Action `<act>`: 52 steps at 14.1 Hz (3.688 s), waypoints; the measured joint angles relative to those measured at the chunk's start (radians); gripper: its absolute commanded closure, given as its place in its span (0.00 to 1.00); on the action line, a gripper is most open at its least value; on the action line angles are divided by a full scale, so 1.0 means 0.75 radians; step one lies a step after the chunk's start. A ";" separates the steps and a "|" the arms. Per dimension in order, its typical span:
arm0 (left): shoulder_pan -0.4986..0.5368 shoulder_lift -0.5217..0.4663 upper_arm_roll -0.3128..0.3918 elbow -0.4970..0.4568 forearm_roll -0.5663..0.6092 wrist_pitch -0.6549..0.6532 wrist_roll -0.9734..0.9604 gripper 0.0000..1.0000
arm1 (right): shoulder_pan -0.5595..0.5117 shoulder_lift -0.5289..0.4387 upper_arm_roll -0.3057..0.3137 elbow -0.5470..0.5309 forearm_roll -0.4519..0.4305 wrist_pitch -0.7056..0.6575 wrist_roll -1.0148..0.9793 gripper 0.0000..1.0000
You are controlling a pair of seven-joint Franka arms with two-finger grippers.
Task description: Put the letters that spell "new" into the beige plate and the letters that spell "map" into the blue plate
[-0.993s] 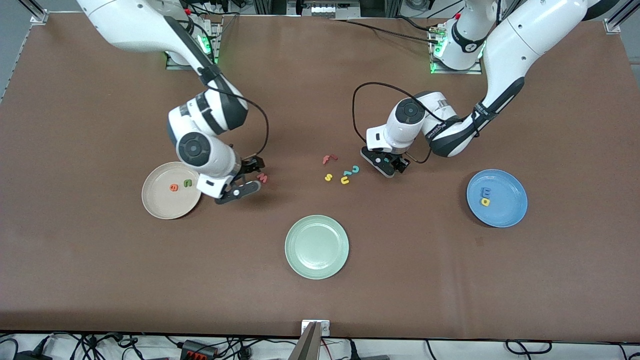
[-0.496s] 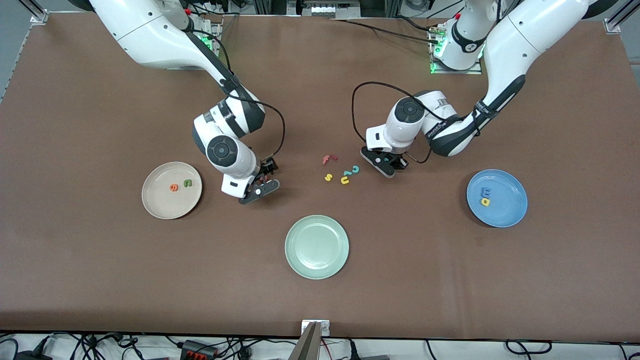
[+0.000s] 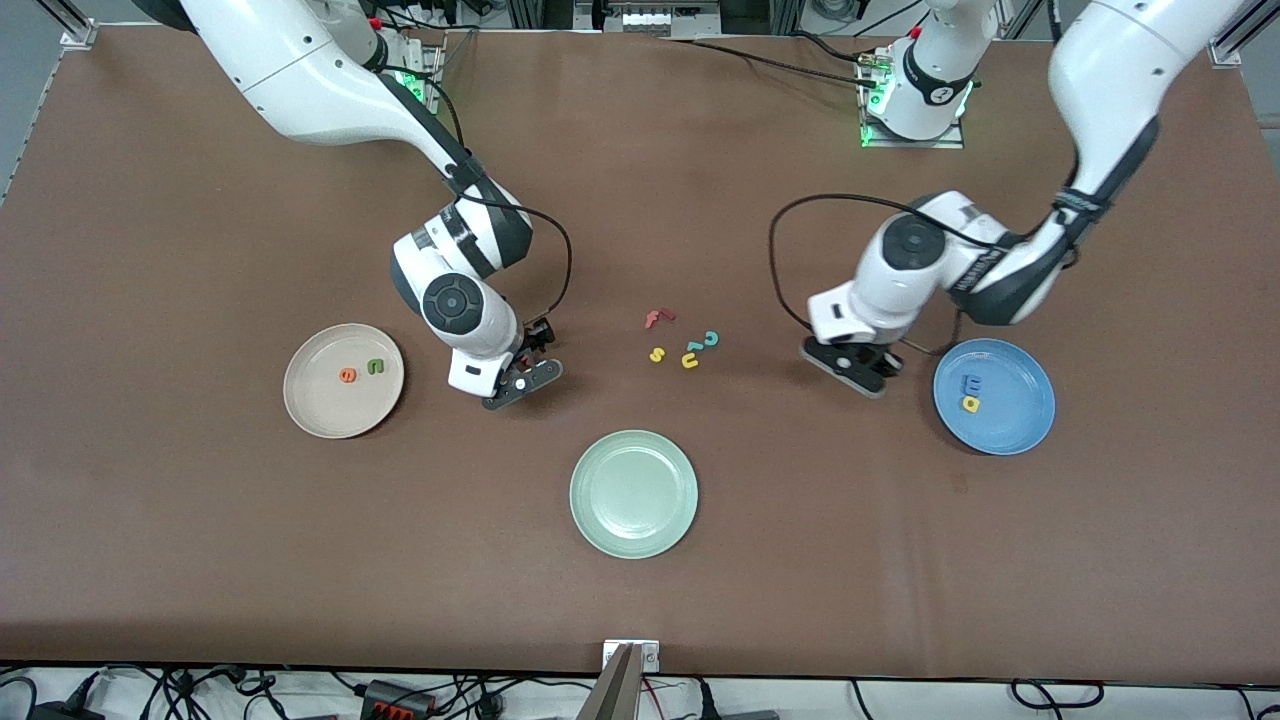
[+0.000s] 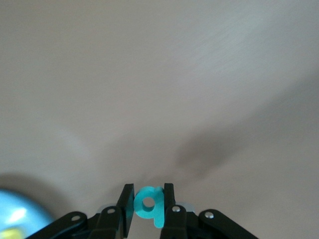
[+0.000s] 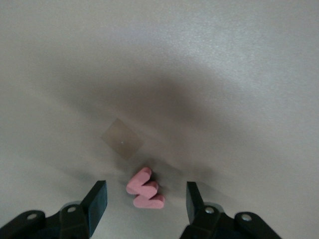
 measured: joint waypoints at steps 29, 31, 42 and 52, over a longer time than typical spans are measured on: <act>0.269 0.080 -0.249 0.678 -0.302 -1.127 0.604 0.00 | -0.521 -0.114 -0.143 -0.023 -0.088 -0.234 -0.094 0.65; 0.205 0.079 -0.249 0.778 -0.355 -1.254 0.523 0.00 | -0.542 -0.106 -0.143 -0.024 -0.088 -0.234 -0.095 0.00; -0.282 -0.237 0.497 0.898 -0.935 -1.306 0.391 0.00 | -0.558 -0.360 -0.131 0.344 -0.034 -0.690 -0.070 0.00; -0.712 -0.713 1.076 0.454 -1.066 -0.793 0.226 0.00 | -0.342 -0.532 -0.596 0.558 0.269 -0.877 -0.026 0.00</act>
